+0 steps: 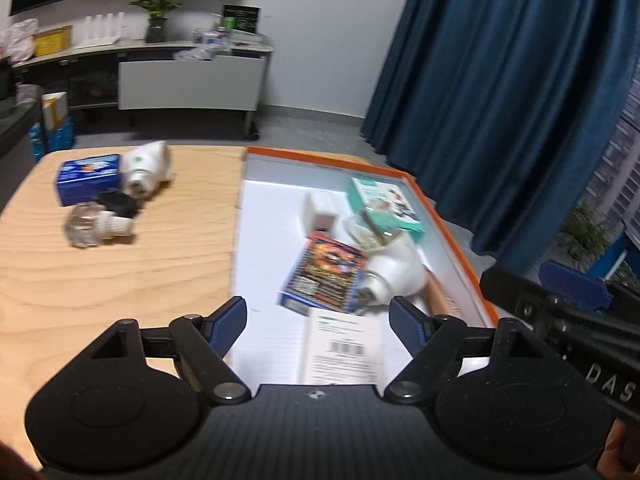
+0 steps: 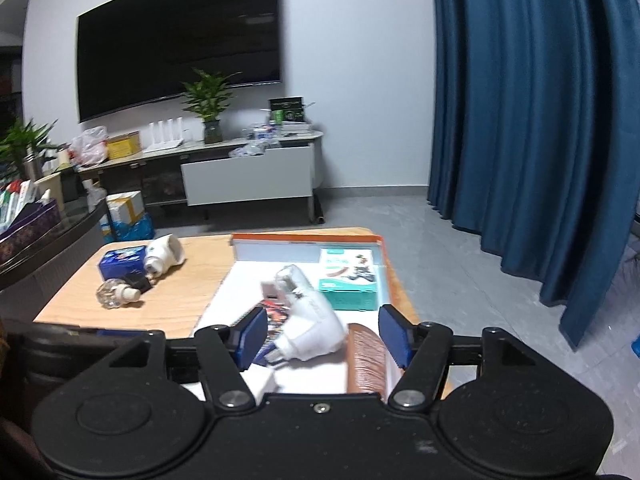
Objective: Organize rigid objects
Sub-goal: 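Lower the adapter box and brown tube into the tray and open both tools, then grasp the blue toothpick box with the left tool while the right tool moves toward the white heater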
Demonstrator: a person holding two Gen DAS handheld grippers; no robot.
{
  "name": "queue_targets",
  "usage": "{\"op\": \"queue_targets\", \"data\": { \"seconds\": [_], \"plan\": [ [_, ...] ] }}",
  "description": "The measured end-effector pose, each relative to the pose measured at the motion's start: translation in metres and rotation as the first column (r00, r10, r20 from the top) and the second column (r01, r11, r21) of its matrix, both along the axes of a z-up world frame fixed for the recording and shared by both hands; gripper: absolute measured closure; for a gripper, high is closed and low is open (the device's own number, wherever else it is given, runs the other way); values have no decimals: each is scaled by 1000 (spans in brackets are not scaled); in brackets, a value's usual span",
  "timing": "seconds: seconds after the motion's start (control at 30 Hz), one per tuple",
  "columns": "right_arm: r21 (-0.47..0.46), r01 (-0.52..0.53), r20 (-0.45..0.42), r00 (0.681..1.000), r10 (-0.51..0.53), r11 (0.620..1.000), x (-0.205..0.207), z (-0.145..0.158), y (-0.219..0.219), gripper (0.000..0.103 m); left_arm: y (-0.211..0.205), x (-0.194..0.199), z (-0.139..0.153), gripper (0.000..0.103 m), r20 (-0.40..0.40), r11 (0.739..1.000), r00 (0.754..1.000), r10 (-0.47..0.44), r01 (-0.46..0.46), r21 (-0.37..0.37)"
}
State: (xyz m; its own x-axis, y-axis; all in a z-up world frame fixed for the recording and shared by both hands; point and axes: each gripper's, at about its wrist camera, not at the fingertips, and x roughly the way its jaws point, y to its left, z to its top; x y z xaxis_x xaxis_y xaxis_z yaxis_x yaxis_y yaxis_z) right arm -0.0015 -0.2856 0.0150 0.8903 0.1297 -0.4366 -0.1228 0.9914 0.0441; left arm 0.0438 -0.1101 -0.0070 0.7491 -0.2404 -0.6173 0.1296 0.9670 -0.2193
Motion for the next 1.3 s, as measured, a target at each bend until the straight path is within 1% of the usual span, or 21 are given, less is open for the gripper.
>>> {"op": "queue_targets", "data": {
  "seconds": [0.2, 0.4, 0.67, 0.77, 0.97, 1.07, 1.13, 1.23, 1.3],
  "plan": [
    [4, -76, -22, 997, 76, 997, 3, 1, 26, 24, 33, -8, 4, 22, 7, 997, 997, 76, -76, 3],
    [-3, -145, -35, 989, 145, 989, 6, -1, 53, 23, 67, -15, 8, 20, 16, 989, 989, 149, -149, -5],
    [-31, -233, -55, 971, 231, 972, 14, -3, 91, 22, 114, -10, 4, 18, 5, 966, 966, 258, -258, -24],
    [-32, -253, -58, 966, 251, 967, 19, -3, 101, 22, 128, -5, 1, 15, 1, 958, 958, 287, -286, -24],
    [-39, -304, -83, 950, 300, 952, 39, -7, 125, 21, 156, 13, -5, 14, -8, 945, 946, 325, -325, -20],
    [-40, -323, -93, 944, 318, 946, 48, -9, 138, 20, 171, 29, -4, 10, -2, 945, 945, 326, -326, -15],
    [-37, -334, -99, 939, 329, 942, 53, -10, 145, 20, 179, 44, -4, 7, -2, 948, 948, 319, -319, -14],
    [-34, -348, -112, 933, 343, 937, 58, -13, 151, 20, 187, 69, -3, 4, -3, 939, 939, 343, -343, -3],
    [-37, -353, -122, 930, 347, 935, 62, -16, 155, 20, 188, 86, -3, 4, 1, 936, 936, 351, -351, 1]
  ]
}}
